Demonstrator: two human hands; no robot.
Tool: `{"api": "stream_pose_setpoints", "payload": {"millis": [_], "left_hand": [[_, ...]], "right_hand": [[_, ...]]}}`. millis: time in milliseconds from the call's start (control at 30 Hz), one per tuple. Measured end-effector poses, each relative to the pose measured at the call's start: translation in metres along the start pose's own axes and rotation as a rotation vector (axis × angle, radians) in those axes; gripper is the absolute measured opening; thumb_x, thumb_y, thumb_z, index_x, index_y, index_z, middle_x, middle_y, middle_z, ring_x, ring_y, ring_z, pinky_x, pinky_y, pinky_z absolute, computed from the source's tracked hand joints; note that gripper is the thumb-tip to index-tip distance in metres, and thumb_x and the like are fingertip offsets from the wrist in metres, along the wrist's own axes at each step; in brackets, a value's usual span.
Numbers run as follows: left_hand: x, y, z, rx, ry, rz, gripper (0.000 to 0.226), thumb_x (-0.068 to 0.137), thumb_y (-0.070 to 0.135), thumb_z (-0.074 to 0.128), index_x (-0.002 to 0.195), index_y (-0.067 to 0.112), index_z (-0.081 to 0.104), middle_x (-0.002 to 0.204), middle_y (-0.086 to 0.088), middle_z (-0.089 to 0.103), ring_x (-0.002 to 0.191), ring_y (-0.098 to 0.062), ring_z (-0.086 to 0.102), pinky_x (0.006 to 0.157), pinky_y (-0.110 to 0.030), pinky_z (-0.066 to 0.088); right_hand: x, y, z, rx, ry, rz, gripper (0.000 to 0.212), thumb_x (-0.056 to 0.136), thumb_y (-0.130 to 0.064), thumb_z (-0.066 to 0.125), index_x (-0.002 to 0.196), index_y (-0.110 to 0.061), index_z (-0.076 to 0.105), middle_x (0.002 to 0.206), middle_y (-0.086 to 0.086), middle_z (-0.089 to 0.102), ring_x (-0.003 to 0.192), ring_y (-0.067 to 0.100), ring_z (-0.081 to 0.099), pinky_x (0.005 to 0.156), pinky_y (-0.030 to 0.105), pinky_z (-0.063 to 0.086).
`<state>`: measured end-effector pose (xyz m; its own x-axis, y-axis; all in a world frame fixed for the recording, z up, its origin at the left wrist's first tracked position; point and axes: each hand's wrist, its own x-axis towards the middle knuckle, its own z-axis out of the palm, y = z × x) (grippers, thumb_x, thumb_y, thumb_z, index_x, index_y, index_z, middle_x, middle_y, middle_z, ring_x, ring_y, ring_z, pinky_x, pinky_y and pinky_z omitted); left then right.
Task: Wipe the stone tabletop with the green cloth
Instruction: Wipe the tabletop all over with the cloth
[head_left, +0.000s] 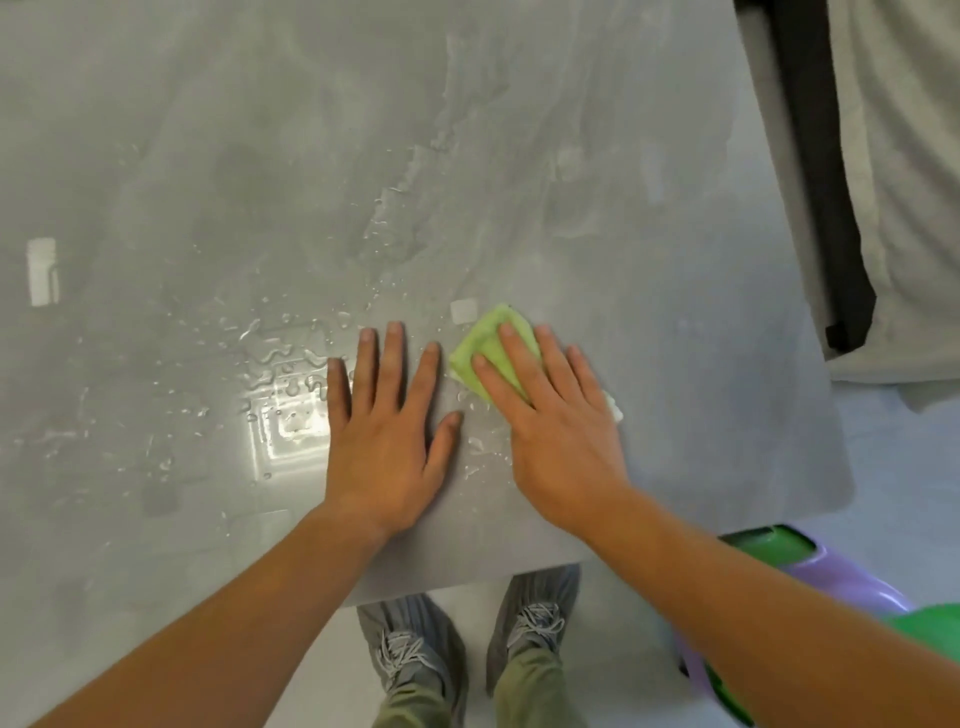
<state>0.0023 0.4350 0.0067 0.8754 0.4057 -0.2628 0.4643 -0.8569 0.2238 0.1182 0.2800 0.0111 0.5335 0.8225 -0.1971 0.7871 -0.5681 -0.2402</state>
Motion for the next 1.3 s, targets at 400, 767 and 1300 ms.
{"api": "stream_pose_setpoints", "payload": {"millis": [400,767,1300], "left_hand": [[0.001,-0.004,0.01,0.045,0.01,0.0,0.066,0.102,0.053,0.015,0.159,0.022,0.005,0.166,-0.011,-0.011,0.151,-0.029,-0.018,0.12,-0.06,-0.001],[0.0,-0.006,0.009,-0.091,0.077,0.011,0.061,0.1,0.042,0.011,0.158,0.023,0.016,0.167,-0.006,-0.001,0.153,-0.025,-0.012,0.121,-0.055,-0.005],[0.001,-0.001,0.002,-0.195,0.115,-0.041,0.062,0.096,0.045,0.024,0.152,0.022,0.034,0.167,-0.003,0.01,0.154,-0.02,-0.005,0.122,-0.05,-0.008]], "right_hand": [[-0.012,-0.005,0.006,-0.011,0.033,-0.021,0.067,0.091,-0.013,0.035,0.155,-0.029,0.027,0.166,0.001,0.011,0.153,0.031,0.008,0.121,0.053,0.016],[-0.02,-0.009,0.012,0.036,0.101,0.169,0.073,0.089,-0.006,0.042,0.155,-0.031,0.024,0.166,0.0,0.01,0.153,0.031,0.007,0.123,0.049,0.011],[-0.06,0.046,0.011,0.044,0.144,0.185,0.071,0.084,-0.011,0.044,0.152,-0.031,0.034,0.164,0.002,0.022,0.149,0.035,0.023,0.12,0.051,0.017]]}}
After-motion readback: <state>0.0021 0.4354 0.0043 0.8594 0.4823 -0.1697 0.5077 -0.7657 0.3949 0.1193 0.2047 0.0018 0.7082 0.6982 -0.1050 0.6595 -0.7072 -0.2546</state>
